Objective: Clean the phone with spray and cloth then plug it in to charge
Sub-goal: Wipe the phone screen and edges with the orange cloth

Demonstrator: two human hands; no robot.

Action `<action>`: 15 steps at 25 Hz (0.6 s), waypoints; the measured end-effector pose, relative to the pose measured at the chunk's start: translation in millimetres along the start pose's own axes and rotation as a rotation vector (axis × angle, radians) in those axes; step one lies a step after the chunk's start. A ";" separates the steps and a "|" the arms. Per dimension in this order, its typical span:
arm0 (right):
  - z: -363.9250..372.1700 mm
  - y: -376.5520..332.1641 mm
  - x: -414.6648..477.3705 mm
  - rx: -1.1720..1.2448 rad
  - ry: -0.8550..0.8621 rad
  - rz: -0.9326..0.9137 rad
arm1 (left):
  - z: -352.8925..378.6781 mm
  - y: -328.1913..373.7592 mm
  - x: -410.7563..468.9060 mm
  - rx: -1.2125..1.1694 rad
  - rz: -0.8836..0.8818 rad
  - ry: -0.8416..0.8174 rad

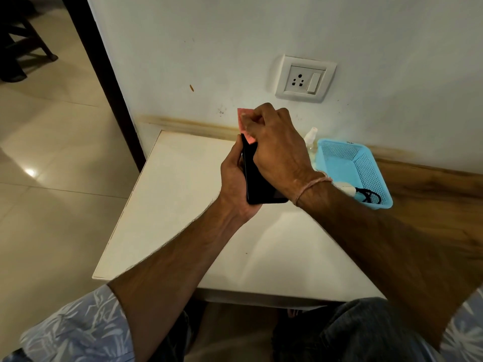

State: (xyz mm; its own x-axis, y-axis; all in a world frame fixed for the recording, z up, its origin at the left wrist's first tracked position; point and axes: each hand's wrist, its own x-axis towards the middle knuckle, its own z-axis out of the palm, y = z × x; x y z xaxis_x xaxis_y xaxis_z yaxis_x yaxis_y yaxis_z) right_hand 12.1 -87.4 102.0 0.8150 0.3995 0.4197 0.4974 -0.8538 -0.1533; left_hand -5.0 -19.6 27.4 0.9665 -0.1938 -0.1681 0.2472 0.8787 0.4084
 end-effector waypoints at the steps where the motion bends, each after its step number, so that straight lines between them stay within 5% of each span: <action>1: -0.2 0.5 2.1 0.036 0.021 0.012 | -0.6 -0.3 0.6 0.004 0.006 0.011; 4: 0.4 4.5 7.9 0.140 0.039 0.055 | -2.1 -0.1 2.1 0.031 0.030 0.035; 8: 2.5 18.0 12.7 -0.008 -0.047 -0.050 | -4.2 1.3 4.0 0.061 0.042 0.048; 15: 0.8 43.8 14.0 -0.061 -0.185 0.023 | -4.2 2.1 2.1 0.077 0.024 0.035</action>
State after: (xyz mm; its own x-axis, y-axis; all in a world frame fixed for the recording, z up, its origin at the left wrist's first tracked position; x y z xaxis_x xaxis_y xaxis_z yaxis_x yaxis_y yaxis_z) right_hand 45.5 -118.9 100.5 0.8693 0.4297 0.2441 0.4641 -0.8796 -0.1043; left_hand -2.7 -16.3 24.1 0.9696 -0.1564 -0.1883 0.2298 0.8465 0.4802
